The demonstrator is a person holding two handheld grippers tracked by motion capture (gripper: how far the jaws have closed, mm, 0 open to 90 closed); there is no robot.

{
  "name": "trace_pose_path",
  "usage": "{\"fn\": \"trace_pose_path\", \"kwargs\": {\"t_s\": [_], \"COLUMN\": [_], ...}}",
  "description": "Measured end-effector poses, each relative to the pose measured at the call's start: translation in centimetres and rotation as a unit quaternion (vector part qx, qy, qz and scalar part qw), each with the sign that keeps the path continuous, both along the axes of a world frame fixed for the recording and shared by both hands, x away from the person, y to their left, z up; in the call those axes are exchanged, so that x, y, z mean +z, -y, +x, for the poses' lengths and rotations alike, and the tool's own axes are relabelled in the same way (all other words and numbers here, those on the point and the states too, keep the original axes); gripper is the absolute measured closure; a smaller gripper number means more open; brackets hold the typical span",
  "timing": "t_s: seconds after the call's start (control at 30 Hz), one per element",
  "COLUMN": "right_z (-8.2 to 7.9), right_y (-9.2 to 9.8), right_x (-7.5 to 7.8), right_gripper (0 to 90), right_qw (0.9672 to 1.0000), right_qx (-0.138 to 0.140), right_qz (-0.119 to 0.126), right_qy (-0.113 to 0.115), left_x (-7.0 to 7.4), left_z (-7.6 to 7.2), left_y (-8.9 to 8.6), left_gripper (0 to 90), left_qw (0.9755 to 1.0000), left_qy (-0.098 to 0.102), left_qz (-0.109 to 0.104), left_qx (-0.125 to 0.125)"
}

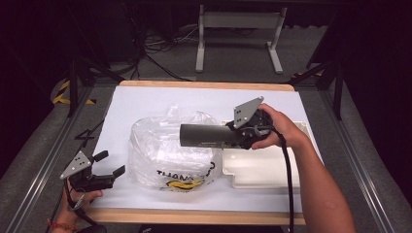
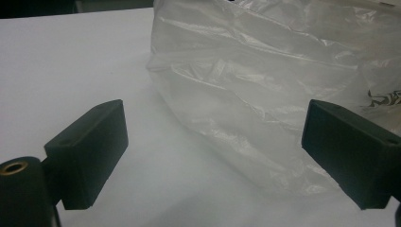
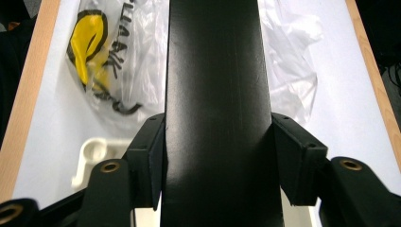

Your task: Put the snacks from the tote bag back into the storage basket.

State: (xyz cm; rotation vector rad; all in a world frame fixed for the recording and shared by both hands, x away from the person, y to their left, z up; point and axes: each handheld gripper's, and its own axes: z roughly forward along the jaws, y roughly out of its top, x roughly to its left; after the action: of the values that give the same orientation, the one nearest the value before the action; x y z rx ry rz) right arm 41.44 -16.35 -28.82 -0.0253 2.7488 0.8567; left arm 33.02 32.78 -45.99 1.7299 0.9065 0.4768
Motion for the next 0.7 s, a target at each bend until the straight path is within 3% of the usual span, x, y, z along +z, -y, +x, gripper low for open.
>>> {"fn": "trace_pose_path", "kwargs": {"t_s": [0.37,0.7], "right_z": [-1.0,-1.7], "right_y": [4.8,8.2], "right_x": [0.8,0.9], "right_gripper": [43.0,43.0], "right_qw": [0.9996,0.999], "right_qx": [-0.027,-0.044], "right_qz": [-0.002,-0.01], "right_qy": [0.011,0.007], "left_x": [0.0,0.0], "left_z": [0.0,0.0], "left_y": [0.0,0.0], "left_gripper": [8.8,8.8], "left_qw": [1.0,1.0], "left_qy": [-0.001,-0.002], "left_qz": [0.001,0.003], "left_qx": [0.0,0.0]}}
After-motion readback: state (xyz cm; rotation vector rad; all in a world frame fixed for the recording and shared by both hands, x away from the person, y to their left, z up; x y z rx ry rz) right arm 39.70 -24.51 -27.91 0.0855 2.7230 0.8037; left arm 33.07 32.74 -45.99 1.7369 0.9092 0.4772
